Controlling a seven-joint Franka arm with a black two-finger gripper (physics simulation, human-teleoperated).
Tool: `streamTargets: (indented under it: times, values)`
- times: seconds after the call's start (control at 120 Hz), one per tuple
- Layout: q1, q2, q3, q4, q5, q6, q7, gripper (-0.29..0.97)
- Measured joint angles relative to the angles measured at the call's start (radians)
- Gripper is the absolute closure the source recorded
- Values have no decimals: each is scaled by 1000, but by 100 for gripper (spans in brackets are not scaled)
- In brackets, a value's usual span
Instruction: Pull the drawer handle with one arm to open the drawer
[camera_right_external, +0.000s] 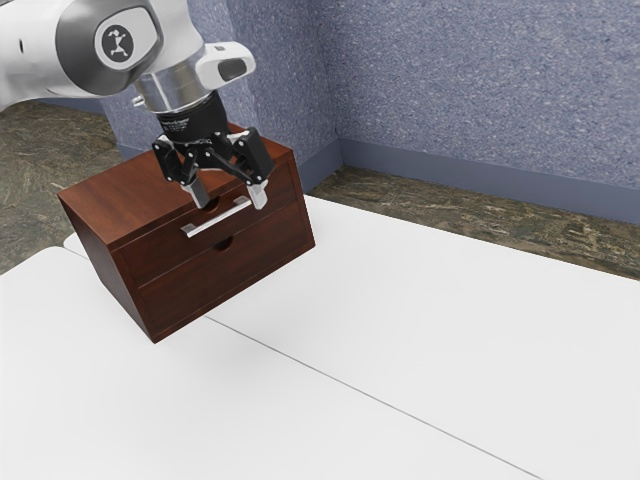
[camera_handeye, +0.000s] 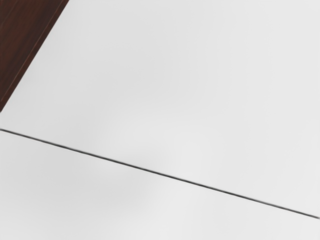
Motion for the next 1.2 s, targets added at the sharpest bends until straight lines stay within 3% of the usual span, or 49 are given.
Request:
streamTargets:
  times: [0.25,0.35,0.467,0.833,0.992,1.083,1.2]
  values:
    - [16,-14,5,28,-10,-11,2,0]
    - [22,-99,9,121,30,-55,22,0]
    - [38,-161,6,126,15,-109,47,0]
    - [-12,-124,28,98,104,-188,129,0]
    - [-42,-111,69,29,85,-204,189,0]
    - [6,-88,29,20,77,-177,217,0]
    - [49,33,-51,37,73,-75,249,0]
